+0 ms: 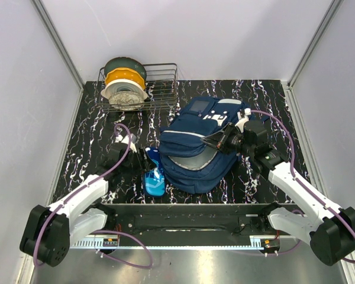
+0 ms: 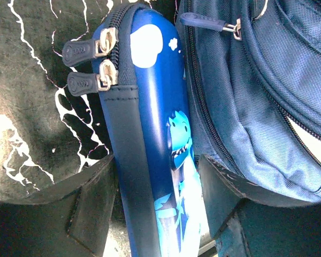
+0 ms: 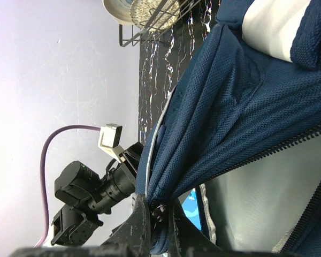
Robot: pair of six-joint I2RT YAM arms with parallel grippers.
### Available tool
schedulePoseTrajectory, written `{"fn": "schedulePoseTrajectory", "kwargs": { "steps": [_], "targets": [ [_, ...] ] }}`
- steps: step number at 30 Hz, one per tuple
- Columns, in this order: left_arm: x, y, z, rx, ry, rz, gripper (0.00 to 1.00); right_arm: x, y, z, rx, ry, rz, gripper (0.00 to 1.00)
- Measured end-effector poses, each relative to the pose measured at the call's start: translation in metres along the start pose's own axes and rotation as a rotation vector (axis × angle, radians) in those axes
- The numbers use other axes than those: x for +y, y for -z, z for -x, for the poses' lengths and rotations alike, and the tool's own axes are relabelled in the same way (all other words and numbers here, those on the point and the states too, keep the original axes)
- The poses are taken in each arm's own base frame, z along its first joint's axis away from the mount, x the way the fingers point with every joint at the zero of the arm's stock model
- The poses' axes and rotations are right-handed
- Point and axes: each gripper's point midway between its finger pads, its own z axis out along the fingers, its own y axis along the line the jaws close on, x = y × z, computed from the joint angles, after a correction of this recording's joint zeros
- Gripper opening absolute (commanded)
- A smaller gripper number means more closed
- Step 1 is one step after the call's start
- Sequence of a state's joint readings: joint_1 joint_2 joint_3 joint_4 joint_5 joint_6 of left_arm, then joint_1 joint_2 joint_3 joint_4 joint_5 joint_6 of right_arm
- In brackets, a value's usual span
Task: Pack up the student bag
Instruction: Pick up the stationery from the center of the board.
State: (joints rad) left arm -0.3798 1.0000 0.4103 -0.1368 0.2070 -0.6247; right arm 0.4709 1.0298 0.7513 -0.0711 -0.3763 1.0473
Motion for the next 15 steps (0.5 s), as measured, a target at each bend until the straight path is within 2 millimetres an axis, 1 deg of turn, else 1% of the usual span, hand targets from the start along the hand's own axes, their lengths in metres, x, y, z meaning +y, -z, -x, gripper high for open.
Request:
{"fn": "schedulePoseTrajectory", "kwargs": {
  "steps": [3, 5, 6, 8, 9, 11, 13, 15],
  "targets": [
    [-0.0016, 0.0, -0.0013, 0.005, -0.004, -0.006, 0.65, 0.0, 0.0, 0.0, 0.0, -0.001, 0.0, 0.03],
    [-0.0022, 0.0, -0.0019, 0.007, -0.004, -0.009, 0.63, -0.0001, 0.0, -0.0001, 0.0, -0.001, 0.0, 0.04],
    [-0.0023, 0.0, -0.0022, 0.009, -0.005, -0.009, 0.56, -0.0001, 0.0, -0.0001, 0.0, -0.001, 0.0, 0.04],
    [-0.0024, -0.0005, -0.0034, 0.015, -0.008, -0.012, 0.52, -0.0001, 0.0001, -0.0001, 0.0, -0.002, 0.0, 0.04],
    [-0.0031, -0.0007, -0.0044, 0.02, -0.007, -0.015, 0.41, -0.0003, 0.0002, -0.0003, 0.0, -0.001, 0.0, 0.04],
    [-0.005, -0.0015, -0.0077, 0.034, -0.008, -0.023, 0.31, -0.0011, 0.0007, -0.0008, 0.0, -0.002, 0.0, 0.04],
    [-0.0078, -0.0019, -0.0079, 0.036, -0.001, -0.035, 0.14, -0.0013, 0.0009, -0.001, -0.001, -0.002, -0.001, 0.04],
    [-0.0107, -0.0018, -0.0076, 0.036, 0.005, -0.046, 0.09, -0.0013, 0.001, -0.001, -0.001, -0.002, 0.0, 0.04]
  ]
}}
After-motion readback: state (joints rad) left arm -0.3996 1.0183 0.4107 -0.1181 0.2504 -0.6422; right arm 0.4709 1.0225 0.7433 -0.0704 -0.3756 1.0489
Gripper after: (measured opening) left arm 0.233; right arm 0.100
